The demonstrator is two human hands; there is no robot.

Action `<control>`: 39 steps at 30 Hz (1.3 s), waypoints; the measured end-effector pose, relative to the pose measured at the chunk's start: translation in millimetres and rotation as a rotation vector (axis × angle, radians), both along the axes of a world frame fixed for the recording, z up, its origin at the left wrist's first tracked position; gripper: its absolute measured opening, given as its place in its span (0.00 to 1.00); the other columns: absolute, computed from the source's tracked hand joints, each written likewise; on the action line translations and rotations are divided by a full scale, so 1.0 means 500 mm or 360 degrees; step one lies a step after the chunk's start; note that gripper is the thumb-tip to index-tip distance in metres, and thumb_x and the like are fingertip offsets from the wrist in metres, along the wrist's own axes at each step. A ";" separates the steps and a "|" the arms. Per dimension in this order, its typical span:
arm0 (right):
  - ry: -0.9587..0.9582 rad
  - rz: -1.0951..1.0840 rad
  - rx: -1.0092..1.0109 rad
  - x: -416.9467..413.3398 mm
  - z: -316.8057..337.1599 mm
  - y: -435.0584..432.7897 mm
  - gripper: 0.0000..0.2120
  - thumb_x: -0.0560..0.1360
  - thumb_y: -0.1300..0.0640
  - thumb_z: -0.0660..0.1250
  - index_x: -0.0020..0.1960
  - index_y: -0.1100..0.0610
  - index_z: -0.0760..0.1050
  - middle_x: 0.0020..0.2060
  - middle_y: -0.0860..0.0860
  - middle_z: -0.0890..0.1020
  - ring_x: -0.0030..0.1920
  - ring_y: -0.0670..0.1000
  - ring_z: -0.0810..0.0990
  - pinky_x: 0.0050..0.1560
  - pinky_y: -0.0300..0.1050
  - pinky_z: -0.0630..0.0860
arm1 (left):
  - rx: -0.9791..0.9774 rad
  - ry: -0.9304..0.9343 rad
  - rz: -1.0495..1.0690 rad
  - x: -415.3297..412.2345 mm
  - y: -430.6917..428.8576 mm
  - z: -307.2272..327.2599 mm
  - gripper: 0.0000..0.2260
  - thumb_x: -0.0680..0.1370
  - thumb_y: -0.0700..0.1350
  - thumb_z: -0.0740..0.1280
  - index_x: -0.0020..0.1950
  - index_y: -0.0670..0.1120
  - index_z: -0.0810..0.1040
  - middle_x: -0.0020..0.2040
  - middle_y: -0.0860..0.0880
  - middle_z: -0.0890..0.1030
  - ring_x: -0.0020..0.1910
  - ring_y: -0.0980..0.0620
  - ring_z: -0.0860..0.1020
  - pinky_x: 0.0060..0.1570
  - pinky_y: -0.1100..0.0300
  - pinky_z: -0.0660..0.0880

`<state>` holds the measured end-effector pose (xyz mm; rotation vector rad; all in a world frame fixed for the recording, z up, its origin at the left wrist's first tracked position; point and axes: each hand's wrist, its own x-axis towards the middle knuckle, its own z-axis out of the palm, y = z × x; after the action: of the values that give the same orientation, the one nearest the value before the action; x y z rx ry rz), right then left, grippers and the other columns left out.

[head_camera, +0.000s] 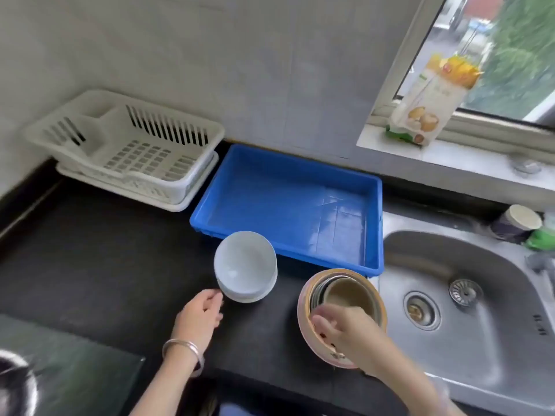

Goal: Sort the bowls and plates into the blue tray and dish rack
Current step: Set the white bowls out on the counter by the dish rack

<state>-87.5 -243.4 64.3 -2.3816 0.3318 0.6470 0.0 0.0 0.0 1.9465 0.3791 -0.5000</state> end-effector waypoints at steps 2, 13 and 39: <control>-0.0274 -0.0059 -0.0139 0.074 0.004 0.016 0.12 0.78 0.45 0.59 0.56 0.45 0.76 0.46 0.43 0.83 0.44 0.45 0.79 0.41 0.38 0.71 | 0.0049 -0.0156 0.0027 0.022 -0.010 0.015 0.07 0.78 0.46 0.61 0.55 0.52 0.74 0.43 0.57 0.79 0.41 0.53 0.81 0.48 0.53 0.79; -0.0504 -0.0157 -0.0390 0.258 -0.045 0.118 0.10 0.75 0.54 0.63 0.37 0.57 0.69 0.32 0.54 0.74 0.36 0.58 0.70 0.31 0.44 0.61 | -0.0050 -0.0168 0.0120 0.080 -0.028 0.029 0.13 0.77 0.42 0.63 0.61 0.46 0.75 0.47 0.52 0.78 0.40 0.58 0.78 0.49 0.52 0.79; -0.0679 -0.0558 0.0006 0.227 0.038 0.021 0.09 0.72 0.59 0.65 0.33 0.55 0.73 0.32 0.55 0.81 0.38 0.57 0.82 0.41 0.46 0.80 | 0.0122 -0.0172 0.0404 0.083 -0.062 0.048 0.11 0.72 0.34 0.66 0.51 0.47 0.79 0.49 0.48 0.80 0.48 0.45 0.78 0.46 0.48 0.80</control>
<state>25.9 -233.0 83.2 -2.3026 0.5375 -0.0231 41.6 -31.0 24.1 1.9545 0.5736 -0.2179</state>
